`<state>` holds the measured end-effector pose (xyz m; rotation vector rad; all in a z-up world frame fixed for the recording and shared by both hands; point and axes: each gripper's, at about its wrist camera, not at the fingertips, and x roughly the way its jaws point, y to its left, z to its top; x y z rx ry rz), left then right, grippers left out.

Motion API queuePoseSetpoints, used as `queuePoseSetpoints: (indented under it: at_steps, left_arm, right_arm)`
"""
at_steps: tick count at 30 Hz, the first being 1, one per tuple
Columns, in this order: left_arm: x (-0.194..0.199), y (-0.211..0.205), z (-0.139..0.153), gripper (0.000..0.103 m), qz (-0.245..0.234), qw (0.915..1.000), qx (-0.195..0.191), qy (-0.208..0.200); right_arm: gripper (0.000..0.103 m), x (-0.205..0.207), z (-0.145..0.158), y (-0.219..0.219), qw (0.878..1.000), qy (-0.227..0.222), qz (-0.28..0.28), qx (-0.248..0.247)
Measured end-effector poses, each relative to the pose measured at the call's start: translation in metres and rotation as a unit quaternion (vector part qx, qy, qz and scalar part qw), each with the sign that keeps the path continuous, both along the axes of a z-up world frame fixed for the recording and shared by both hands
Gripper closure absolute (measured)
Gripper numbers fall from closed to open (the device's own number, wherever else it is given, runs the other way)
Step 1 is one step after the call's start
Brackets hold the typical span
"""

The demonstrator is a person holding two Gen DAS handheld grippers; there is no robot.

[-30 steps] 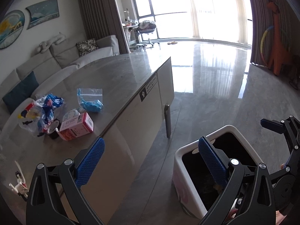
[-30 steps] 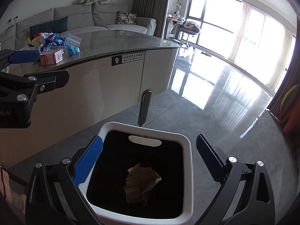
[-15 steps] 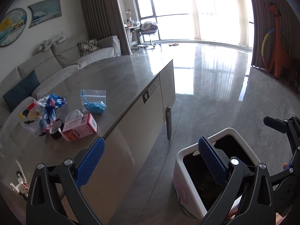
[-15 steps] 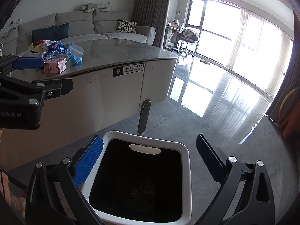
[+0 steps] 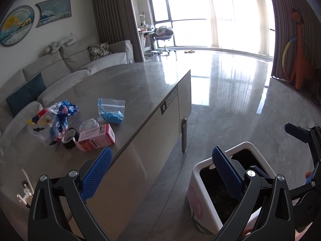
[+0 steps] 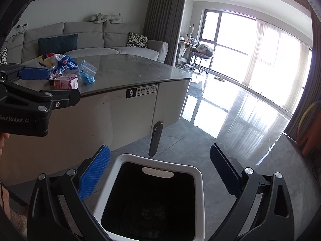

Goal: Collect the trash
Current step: 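Move both open tools back from the bin to the table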

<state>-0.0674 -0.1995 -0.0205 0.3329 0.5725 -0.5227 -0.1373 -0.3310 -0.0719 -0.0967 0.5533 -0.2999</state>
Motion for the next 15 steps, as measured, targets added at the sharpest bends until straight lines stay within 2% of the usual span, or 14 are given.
queuePoseSetpoints:
  at_steps: [8,15]
  left_arm:
    - [0.004,0.033,0.012,0.004,0.03,0.9995,-0.007,-0.009]
    - [0.014,0.077,0.02,0.004,0.08,0.9965,-0.023,-0.001]
  right_arm:
    - [0.005,0.007,0.013,0.017,1.0,-0.011,0.017,0.007]
    - [0.005,0.028,0.027,0.047,0.998,-0.022,0.052,0.01]
